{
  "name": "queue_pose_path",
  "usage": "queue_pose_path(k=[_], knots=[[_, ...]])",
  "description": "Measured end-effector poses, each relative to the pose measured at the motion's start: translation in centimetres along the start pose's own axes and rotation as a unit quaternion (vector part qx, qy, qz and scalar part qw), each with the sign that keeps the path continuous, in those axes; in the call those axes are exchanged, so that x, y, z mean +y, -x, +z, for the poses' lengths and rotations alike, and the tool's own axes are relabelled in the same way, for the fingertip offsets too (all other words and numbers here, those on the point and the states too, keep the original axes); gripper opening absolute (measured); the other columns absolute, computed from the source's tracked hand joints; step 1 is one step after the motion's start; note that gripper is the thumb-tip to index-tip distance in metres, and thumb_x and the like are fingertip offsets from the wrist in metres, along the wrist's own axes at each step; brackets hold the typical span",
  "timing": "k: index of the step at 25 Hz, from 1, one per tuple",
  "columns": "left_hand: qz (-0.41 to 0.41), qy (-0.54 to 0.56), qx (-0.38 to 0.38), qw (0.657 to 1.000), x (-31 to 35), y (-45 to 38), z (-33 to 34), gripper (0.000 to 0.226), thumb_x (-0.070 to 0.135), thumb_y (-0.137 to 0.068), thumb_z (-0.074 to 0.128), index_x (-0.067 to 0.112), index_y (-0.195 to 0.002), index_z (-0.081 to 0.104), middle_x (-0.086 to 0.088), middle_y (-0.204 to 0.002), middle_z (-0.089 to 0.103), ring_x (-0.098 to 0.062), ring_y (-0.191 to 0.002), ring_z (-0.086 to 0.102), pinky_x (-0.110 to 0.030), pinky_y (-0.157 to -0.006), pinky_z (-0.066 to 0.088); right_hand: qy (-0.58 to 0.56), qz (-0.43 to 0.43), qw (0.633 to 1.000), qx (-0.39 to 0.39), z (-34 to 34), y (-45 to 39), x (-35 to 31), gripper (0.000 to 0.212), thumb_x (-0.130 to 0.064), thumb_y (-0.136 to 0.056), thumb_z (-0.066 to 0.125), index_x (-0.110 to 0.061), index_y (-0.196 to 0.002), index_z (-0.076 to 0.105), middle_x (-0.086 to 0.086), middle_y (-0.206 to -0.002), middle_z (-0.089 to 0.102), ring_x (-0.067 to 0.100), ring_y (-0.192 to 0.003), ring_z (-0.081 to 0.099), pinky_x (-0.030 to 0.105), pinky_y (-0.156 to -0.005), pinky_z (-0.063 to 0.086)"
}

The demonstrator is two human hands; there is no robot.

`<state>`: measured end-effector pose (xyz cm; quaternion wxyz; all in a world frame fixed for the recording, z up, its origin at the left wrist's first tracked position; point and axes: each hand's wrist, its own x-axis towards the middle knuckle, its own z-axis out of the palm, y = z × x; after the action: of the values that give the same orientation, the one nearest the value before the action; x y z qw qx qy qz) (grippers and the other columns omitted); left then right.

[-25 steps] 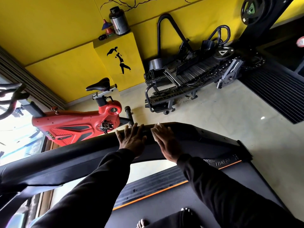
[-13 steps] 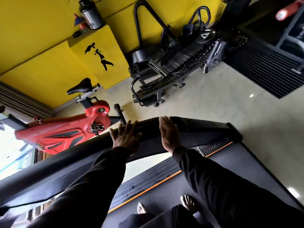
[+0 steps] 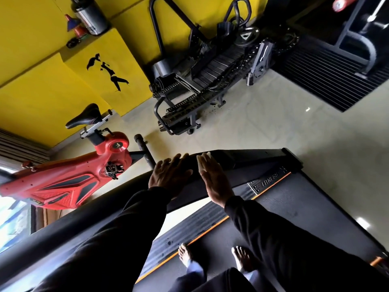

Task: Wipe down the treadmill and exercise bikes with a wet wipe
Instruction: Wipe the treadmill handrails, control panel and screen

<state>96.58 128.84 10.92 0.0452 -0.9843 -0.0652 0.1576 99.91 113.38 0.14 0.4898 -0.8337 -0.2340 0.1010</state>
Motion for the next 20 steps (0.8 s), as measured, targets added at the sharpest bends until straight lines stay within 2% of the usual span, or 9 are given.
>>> queue_pose_path(k=[1,3,5,9,13,14,16,18,20], knots=[[0.01,-0.005,0.008,1.0,0.0,-0.2,0.0,0.061,0.057,-0.102,0.025,0.034,-0.156,0.009,0.007,-0.162,0.02,-0.023,-0.143,0.028,-0.037,-0.114,0.021,-0.006,0.007,1.0,0.007,0.0,-0.1,1.1,0.052,-0.036,-0.102,0.024,-0.019,-0.152,0.027,-0.001,-0.16,0.02,0.012,-0.149,0.009,0.038,-0.121,0.007],[0.021,0.003,0.011,1.0,-0.1,-0.7,0.1,0.063,0.057,-0.102,0.026,0.031,-0.157,0.011,0.006,-0.161,0.022,-0.024,-0.142,0.03,-0.037,-0.113,0.024,-0.025,0.092,0.994,0.049,-0.2,-1.8,2.5,0.058,-0.044,-0.1,0.022,-0.015,-0.148,0.037,0.004,-0.156,0.033,0.018,-0.148,0.021,0.051,-0.119,0.019],[0.029,0.012,0.0,1.0,0.0,-1.2,0.1,0.064,0.058,-0.101,0.026,0.03,-0.157,0.013,0.006,-0.162,0.022,-0.023,-0.143,0.028,-0.037,-0.114,0.024,-0.028,0.14,0.989,0.042,-0.6,-3.5,1.3,0.057,-0.043,-0.101,0.026,-0.012,-0.143,0.046,0.006,-0.152,0.04,0.021,-0.145,0.027,0.052,-0.117,0.021],[0.045,-0.005,-0.005,0.999,0.7,-1.9,0.2,0.064,0.057,-0.101,0.028,0.027,-0.156,0.015,0.008,-0.159,0.024,-0.021,-0.135,0.036,-0.038,-0.109,0.029,-0.025,0.014,1.0,-0.002,-0.8,-3.4,1.1,0.048,-0.032,-0.102,0.027,-0.018,-0.142,0.048,-0.001,-0.152,0.041,0.011,-0.144,0.027,0.034,-0.116,0.013],[0.04,-0.023,0.011,0.999,0.9,-2.4,0.4,0.064,0.059,-0.1,0.028,0.025,-0.154,0.023,0.007,-0.149,0.039,-0.023,-0.127,0.044,-0.039,-0.105,0.033,-0.023,0.154,0.987,0.038,-1.2,-5.8,3.8,0.061,-0.042,-0.095,0.021,-0.011,-0.134,0.057,0.006,-0.144,0.05,0.02,-0.141,0.037,0.042,-0.119,0.023],[0.036,-0.028,0.015,0.999,1.0,-2.5,0.4,0.064,0.06,-0.1,0.028,0.025,-0.153,0.024,0.006,-0.146,0.042,-0.023,-0.126,0.046,-0.039,-0.104,0.034,-0.02,0.153,0.988,0.024,-1.1,-6.3,2.8,0.063,-0.043,-0.094,0.02,-0.011,-0.133,0.058,0.006,-0.144,0.051,0.02,-0.141,0.037,0.042,-0.119,0.022],[0.038,-0.034,0.015,0.999,1.3,-2.8,0.4,0.062,0.06,-0.099,0.03,0.027,-0.152,0.027,0.006,-0.141,0.045,-0.023,-0.123,0.048,-0.039,-0.101,0.036,-0.02,0.092,0.995,-0.008,-0.4,-5.8,1.3,0.055,-0.036,-0.097,0.022,-0.016,-0.136,0.056,0.001,-0.147,0.047,0.014,-0.142,0.033,0.039,-0.119,0.016],[0.04,-0.035,0.009,0.999,1.6,-3.0,0.4,0.062,0.061,-0.099,0.03,0.028,-0.151,0.027,0.005,-0.14,0.046,-0.023,-0.123,0.048,-0.039,-0.101,0.036,-0.036,0.026,0.999,0.005,-0.1,-4.4,2.2,0.048,-0.03,-0.1,0.026,-0.02,-0.139,0.052,-0.002,-0.149,0.044,0.009,-0.143,0.029,0.034,-0.117,0.012],[0.032,-0.033,0.006,0.999,1.7,-3.3,0.3,0.064,0.062,-0.099,0.029,0.026,-0.152,0.026,0.005,-0.143,0.044,-0.024,-0.125,0.046,-0.039,-0.103,0.034,-0.033,0.075,0.996,0.038,-0.5,-4.5,4.7,0.048,-0.03,-0.1,0.027,-0.018,-0.139,0.052,0.0,-0.15,0.044,0.012,-0.144,0.03,0.037,-0.119,0.015]])
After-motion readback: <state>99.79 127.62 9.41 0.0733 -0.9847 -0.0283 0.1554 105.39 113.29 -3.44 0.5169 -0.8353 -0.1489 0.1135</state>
